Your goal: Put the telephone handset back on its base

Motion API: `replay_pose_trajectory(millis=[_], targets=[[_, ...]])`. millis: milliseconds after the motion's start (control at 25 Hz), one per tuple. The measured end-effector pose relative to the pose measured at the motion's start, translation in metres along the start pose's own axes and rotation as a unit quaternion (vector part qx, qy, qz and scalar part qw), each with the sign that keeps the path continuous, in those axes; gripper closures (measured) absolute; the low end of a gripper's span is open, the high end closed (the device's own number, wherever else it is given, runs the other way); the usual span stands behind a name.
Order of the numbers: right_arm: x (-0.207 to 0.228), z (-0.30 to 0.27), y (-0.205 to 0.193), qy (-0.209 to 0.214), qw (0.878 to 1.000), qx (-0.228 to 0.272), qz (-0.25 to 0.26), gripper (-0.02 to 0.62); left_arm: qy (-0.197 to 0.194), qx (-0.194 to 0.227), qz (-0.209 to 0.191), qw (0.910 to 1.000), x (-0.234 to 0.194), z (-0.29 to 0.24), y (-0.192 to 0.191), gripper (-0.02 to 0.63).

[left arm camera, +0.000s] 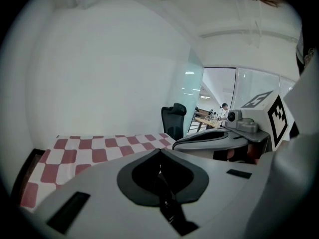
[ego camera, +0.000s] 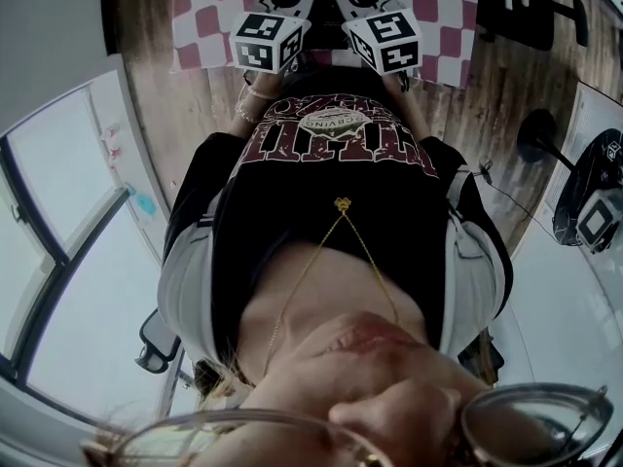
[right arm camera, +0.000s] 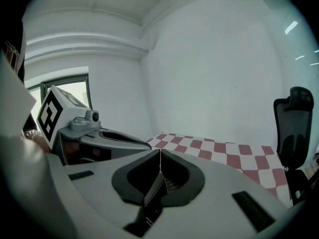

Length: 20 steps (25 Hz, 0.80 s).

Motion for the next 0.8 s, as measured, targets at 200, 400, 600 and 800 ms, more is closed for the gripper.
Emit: replay_pose_trajectory(millis=[200, 400, 600, 800], targets=[[0.004, 0.001, 0.015, -0.008, 1.000, 0.018, 0.008, 0.574, -0.007, 0.024, -0.007, 0.9997, 0.003, 0.002, 0.017, 0.595], [0.010, 0.001, 0.024, -0.015, 0.999, 0.035, 0.014, 0.574, -0.012, 0.041, -0.015, 0.9990, 0.004, -0.001, 0.027, 0.595], [0.014, -0.001, 0.033, -0.017, 0.999, 0.044, 0.018, 0.574, -0.016, 0.050, -0.019, 0.9984, 0.003, -0.002, 0.035, 0.595], [0.012, 0.000, 0.039, -0.019, 0.998, 0.047, 0.022, 0.574, -0.019, 0.055, -0.022, 0.9981, 0.003, 0.001, 0.039, 0.595]])
Point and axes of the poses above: the fingertips, and each gripper's own axes: z backward along the fingers, x to its right, y out of its top, the point moved 10 cm from there along z, backward along the fingers, and after that the axes turned 14 degrees about z, right-handed, at the moved point
